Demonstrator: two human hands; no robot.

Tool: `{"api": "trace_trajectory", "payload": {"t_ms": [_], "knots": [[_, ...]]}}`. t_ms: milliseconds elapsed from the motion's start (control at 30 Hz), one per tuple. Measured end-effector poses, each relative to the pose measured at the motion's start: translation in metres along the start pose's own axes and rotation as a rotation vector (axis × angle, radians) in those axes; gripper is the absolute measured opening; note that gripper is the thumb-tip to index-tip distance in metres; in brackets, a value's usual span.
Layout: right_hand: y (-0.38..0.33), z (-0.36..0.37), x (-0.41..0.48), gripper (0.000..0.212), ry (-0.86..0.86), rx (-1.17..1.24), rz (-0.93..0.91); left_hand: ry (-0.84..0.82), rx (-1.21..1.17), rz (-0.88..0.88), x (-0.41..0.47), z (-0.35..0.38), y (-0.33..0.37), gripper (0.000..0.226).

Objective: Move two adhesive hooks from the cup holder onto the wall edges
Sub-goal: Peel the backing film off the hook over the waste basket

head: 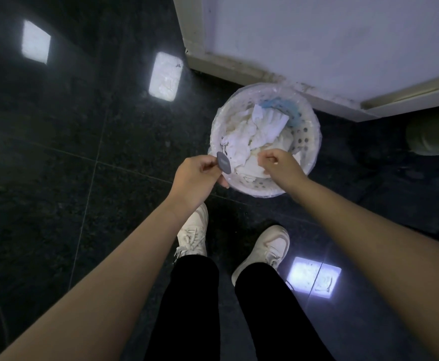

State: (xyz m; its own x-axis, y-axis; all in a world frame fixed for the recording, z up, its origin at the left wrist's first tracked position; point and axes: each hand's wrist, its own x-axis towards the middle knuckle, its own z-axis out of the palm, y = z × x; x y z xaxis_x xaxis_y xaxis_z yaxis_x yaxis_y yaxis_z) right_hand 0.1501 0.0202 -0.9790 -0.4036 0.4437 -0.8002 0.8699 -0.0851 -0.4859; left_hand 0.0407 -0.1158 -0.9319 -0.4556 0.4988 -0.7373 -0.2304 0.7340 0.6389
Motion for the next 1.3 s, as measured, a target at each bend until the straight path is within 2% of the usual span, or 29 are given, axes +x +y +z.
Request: {"api": "trace_trajectory", "payload": {"t_ms": [167,367,533,667,800,900,1067,1167,1300], "knots": [[-0.030,-0.006,-0.055,0.035,-0.088,0.158,-0.023,0.022,0.023,0.004,-0.030,-0.003,0.028,0.025],[-0.090,-0.031,-0.126,0.040,-0.180,0.230,-0.025,0.007,0.095,0.070,-0.086,-0.019,0.081,0.022],[-0.140,-0.067,-0.187,0.046,-0.201,0.189,-0.029,-0.016,0.224,0.153,-0.145,-0.039,0.134,0.023],[-0.170,-0.091,-0.238,0.045,-0.231,0.130,-0.089,-0.006,0.337,0.260,-0.190,-0.059,0.174,0.030],[-0.192,-0.106,-0.281,0.042,-0.272,0.050,-0.124,0.022,0.428,0.368,-0.229,-0.074,0.209,0.027],[-0.208,-0.118,-0.311,0.035,-0.275,0.048,-0.204,0.049,0.498,0.467,-0.257,-0.083,0.234,0.023],[-0.233,-0.135,-0.354,0.032,-0.187,0.042,-0.342,0.135,0.561,0.601,-0.296,-0.094,0.269,0.018],[-0.251,-0.144,-0.378,0.023,-0.150,0.056,-0.403,0.202,0.593,0.686,-0.320,-0.103,0.285,0.018],[-0.276,-0.157,-0.407,0.022,-0.128,0.078,-0.469,0.283,0.679,0.730,-0.348,-0.117,0.308,0.019]]}}
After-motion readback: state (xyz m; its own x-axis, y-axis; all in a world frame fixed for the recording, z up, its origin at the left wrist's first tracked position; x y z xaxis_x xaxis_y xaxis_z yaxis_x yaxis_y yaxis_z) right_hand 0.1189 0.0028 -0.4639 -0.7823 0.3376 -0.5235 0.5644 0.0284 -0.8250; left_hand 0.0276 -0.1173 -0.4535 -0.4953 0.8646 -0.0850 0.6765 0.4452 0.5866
